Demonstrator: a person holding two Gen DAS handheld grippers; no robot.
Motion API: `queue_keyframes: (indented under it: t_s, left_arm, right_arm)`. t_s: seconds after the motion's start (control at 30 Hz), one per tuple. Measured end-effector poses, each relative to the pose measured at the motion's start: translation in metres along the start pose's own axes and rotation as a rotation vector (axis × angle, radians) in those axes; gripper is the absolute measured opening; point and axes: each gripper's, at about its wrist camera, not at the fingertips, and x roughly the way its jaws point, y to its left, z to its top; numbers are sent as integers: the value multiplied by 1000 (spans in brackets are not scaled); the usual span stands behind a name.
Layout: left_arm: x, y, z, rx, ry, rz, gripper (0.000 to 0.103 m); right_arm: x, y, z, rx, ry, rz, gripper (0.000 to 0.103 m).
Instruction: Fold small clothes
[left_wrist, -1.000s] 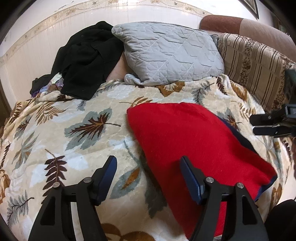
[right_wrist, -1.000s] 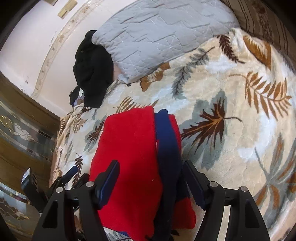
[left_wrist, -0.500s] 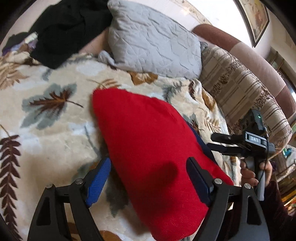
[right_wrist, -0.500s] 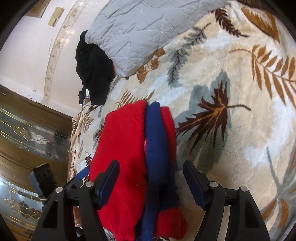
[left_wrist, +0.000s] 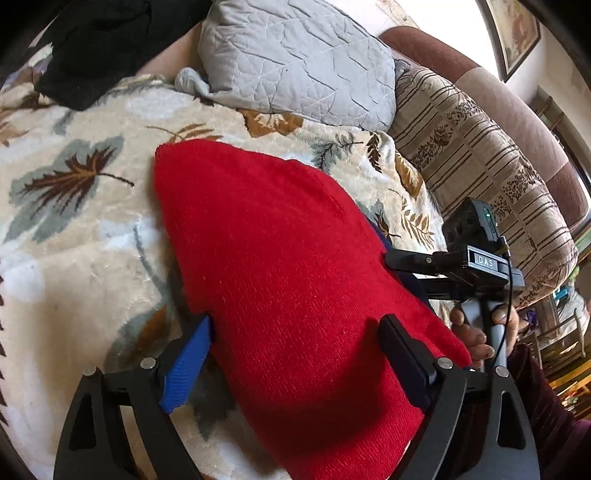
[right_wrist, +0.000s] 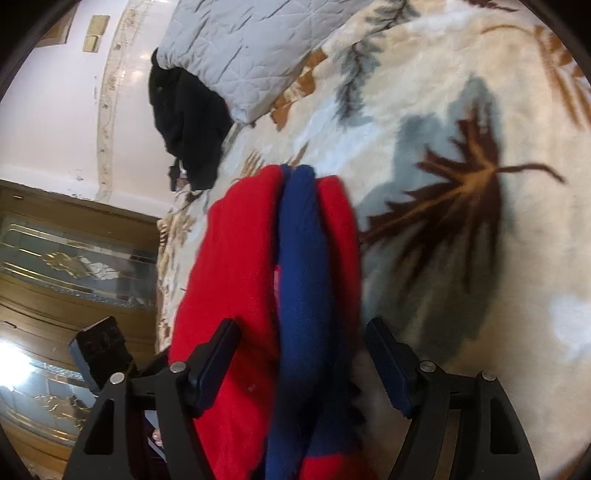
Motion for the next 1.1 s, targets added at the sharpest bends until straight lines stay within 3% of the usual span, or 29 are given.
queue_keyframes:
  t_s: [0.2, 0.27, 0.33, 0.53, 0.8, 1.1]
  left_arm:
    - [-1, 9, 3, -64, -31, -53, 91]
    - [-3, 8, 4, -63, -51, -56, 82]
    - [-5, 6, 6, -56, -60, -49, 65]
    - [-16, 1, 7, -27, -93, -70, 51]
    - [-51, -22, 1, 53, -123, -78, 49]
    - [-95, -39, -26, 123, -147, -44, 49]
  right_arm:
    - [19, 11, 3, -41, -5, 13, 76]
    - [21, 15, 0, -52, -6, 6, 71]
    - [24, 18, -3, -56, -3, 3, 56]
    - [12, 48, -13, -129, -67, -89, 49]
    - [-15, 78, -36, -165, -142, -99, 48]
    - [-28, 102, -79, -181, -151, -57, 48]
